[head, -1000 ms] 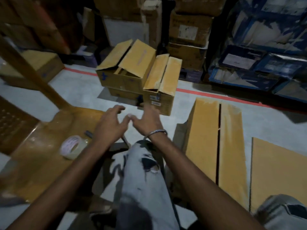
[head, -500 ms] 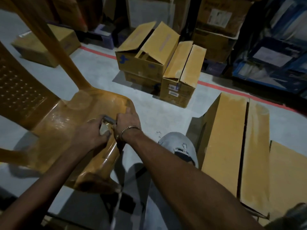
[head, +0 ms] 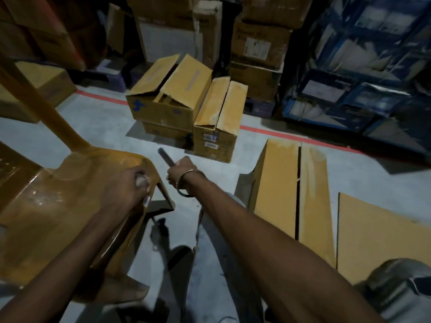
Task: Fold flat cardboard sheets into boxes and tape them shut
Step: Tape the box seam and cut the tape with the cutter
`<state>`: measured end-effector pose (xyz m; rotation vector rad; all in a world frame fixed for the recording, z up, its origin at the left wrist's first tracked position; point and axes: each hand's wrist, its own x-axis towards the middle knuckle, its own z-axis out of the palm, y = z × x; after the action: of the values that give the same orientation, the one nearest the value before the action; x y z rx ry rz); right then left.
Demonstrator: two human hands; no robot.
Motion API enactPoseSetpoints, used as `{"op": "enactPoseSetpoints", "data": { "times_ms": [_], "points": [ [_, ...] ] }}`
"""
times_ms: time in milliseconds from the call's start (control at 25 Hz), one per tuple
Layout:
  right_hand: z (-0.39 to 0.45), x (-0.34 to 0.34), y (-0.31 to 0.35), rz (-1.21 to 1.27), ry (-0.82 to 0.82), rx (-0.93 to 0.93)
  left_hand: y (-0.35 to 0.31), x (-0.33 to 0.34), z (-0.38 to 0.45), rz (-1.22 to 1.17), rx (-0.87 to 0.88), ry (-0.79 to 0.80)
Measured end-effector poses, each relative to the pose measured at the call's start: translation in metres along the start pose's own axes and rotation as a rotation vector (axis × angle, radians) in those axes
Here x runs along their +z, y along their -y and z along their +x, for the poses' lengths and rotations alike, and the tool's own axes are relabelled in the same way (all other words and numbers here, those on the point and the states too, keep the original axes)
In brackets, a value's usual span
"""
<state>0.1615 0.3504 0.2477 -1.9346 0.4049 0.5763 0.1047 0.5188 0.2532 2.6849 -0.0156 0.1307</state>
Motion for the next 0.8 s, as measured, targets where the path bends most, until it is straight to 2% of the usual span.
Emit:
{"op": "enactPoseSetpoints", "data": {
  "times_ms": [120, 240, 360, 480, 640, 800],
  "points": [
    [-0.012, -0.079, -0.007, 0.288, 0.007, 0.015, -0.074, 0.009, 0.018, -0.090, 0.047, -0.078],
    [-0.045, -0.164, -0.042, 0.392, -0.057, 0.033, -0.152, 0.031, 0.035, -0.225, 0.052, -0.048],
    [-0.065, -0.235, -0.097, 0.459, -0.171, 0.068, -0.238, 0.065, 0.038, -0.558, 0.034, 0.103],
    [-0.085, -0.289, -0.160, 0.493, -0.308, 0.139, -0.297, 0.106, 0.019, -0.915, -0.164, 0.389],
    [-0.085, -0.336, -0.241, 0.415, -0.475, 0.244, -0.332, 0.169, -0.002, -0.986, -0.339, 0.670],
    [-0.059, -0.341, -0.284, 0.403, -0.566, 0.320, -0.357, 0.200, -0.006, -0.993, -0.405, 0.802]
  ]
}}
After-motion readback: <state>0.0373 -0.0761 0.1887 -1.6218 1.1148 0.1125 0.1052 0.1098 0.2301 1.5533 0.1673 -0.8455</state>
